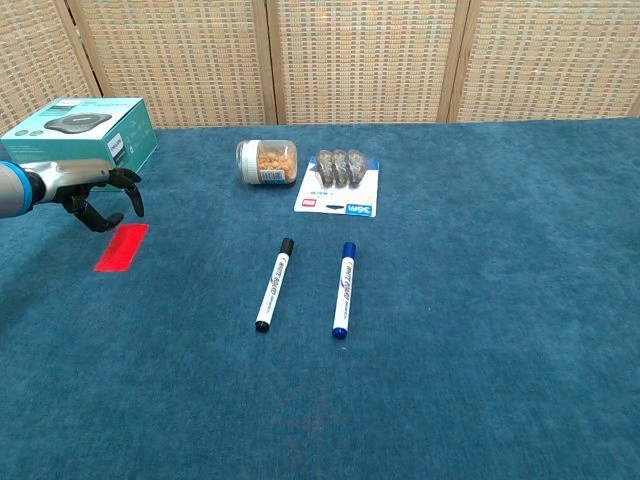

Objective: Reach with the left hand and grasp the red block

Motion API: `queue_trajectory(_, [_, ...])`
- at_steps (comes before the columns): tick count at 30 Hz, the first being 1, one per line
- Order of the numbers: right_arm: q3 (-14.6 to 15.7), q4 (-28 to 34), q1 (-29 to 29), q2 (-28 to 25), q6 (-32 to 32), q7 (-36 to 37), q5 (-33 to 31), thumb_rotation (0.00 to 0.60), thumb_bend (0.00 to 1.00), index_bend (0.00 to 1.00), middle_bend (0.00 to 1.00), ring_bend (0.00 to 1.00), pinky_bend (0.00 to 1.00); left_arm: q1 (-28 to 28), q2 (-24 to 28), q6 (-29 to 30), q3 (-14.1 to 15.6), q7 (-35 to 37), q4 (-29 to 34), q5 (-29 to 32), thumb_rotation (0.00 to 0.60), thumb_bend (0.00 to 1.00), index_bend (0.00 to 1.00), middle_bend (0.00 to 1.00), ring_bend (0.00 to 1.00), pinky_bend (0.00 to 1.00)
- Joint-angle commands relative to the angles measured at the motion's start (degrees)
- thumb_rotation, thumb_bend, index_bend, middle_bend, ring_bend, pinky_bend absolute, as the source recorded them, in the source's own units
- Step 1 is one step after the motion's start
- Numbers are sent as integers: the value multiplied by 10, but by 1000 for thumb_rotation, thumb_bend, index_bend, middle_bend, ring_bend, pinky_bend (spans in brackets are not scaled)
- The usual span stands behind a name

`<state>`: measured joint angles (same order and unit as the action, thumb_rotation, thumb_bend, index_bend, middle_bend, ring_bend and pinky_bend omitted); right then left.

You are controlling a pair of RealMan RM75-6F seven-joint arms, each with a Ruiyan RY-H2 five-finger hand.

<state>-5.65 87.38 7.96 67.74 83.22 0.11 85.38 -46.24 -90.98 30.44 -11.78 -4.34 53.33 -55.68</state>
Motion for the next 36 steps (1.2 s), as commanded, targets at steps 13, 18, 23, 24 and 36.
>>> queue_trajectory(13, [0,-2,3,-1,-8,7,-6,600,105,0,0,0,0,-20,-28,-6,7,-42,-34,45,600,582,349,0,0,0])
queue_trajectory(18, [-1,-3,3,-2,-9,9,-7,600,105,0,0,0,0,-22,-31,-8,9,-46,-36,52,600,585,363,0,0,0])
queue_trajectory(23, [-1,-3,3,-3,-10,11,-9,600,105,0,0,0,0,-21,-28,-12,9,-44,-30,58,600,588,462,0,0,0])
queue_trajectory(24, [-1,-3,3,-3,-10,11,-9,600,105,0,0,0,0,-20,-24,-13,10,-44,-26,58,600,588,473,0,0,0])
queue_trajectory(36, [0,-2,3,-4,-9,13,-9,600,105,0,0,0,0,-5,18,-2,23,-40,36,51,600,589,485,0,0,0])
